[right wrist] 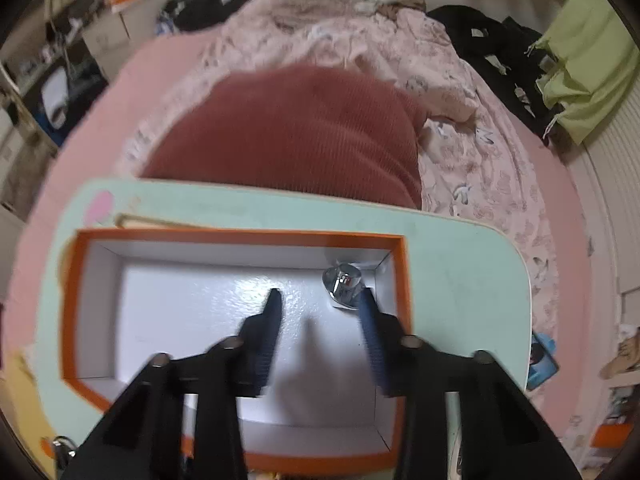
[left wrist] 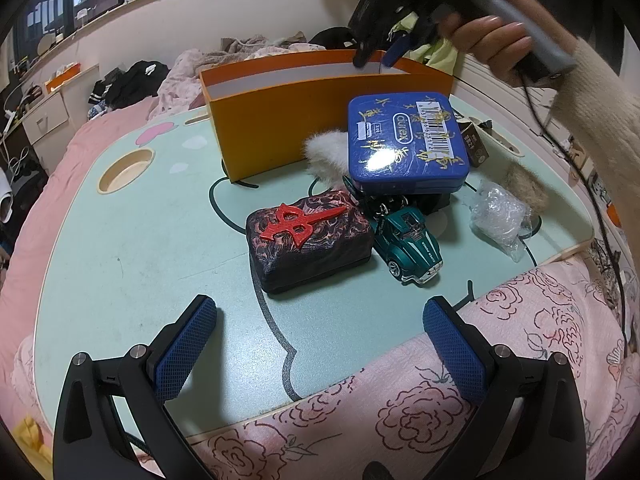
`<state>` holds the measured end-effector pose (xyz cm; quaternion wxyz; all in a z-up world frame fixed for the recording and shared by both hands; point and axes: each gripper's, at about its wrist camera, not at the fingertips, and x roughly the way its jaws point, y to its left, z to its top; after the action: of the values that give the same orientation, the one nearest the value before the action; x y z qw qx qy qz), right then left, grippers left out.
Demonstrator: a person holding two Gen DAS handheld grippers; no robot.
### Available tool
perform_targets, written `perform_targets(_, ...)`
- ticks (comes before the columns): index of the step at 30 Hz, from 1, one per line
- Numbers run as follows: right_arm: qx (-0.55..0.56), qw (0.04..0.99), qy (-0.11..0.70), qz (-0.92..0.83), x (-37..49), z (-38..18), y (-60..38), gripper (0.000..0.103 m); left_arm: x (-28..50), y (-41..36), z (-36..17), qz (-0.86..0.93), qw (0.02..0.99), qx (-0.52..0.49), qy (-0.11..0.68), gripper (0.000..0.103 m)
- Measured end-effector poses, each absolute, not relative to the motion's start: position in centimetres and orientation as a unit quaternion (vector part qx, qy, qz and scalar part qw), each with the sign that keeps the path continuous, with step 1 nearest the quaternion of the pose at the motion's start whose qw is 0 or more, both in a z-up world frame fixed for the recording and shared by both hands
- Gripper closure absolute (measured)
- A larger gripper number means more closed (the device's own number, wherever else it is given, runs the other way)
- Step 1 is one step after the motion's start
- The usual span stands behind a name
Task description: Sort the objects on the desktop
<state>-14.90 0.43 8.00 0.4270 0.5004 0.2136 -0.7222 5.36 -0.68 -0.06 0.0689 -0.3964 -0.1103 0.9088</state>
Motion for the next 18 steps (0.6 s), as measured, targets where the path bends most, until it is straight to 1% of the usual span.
perform_targets(1, 0.501, 0.421, 0.227, -0.722, -14.8, 7.4, 0.0, 0.078, 5.5, -0.7, -0.1, 0.909, 0.069, -0.397, -0.108, 0.0)
perform_targets(5, 0.485, 0.388, 0.277, -0.733, -14.4, 5.5, -1.4, 0.078, 5.5, -0.5, -0.1, 0.91, 0.069, -0.395, -0.107, 0.0)
perform_targets(6, 0.484, 0.379, 0.285, -0.736, -14.3, 5.3, -1.5, 0.082, 5.4, -0.5, -0.1, 0.91, 0.069, -0.394, -0.107, 0.0)
perform_targets(7, 0.486, 0.369, 0.293, -0.735, -14.3, 5.1, -1.6, 0.092, 5.4, -0.5, -0.1, 0.91, 0.069, -0.393, -0.108, 0.0)
perform_targets(9, 0.501, 0.372, 0.292, -0.724, -14.4, 4.7, -1.7, 0.099, 5.2, -0.5, -0.1, 0.911, 0.071, -0.392, -0.109, 0.0)
perform_targets(14, 0.497, 0.393, 0.265, -0.727, -14.4, 5.6, -0.7, 0.1, 5.2, -0.6, -0.2, 0.911, 0.07, -0.392, -0.108, 0.0)
perform_targets(18, 0.471, 0.437, 0.203, -0.738, -13.7, 9.3, 2.6, 0.1, 5.0, -0.5, -0.2, 0.911, 0.069, -0.393, -0.106, 0.0)
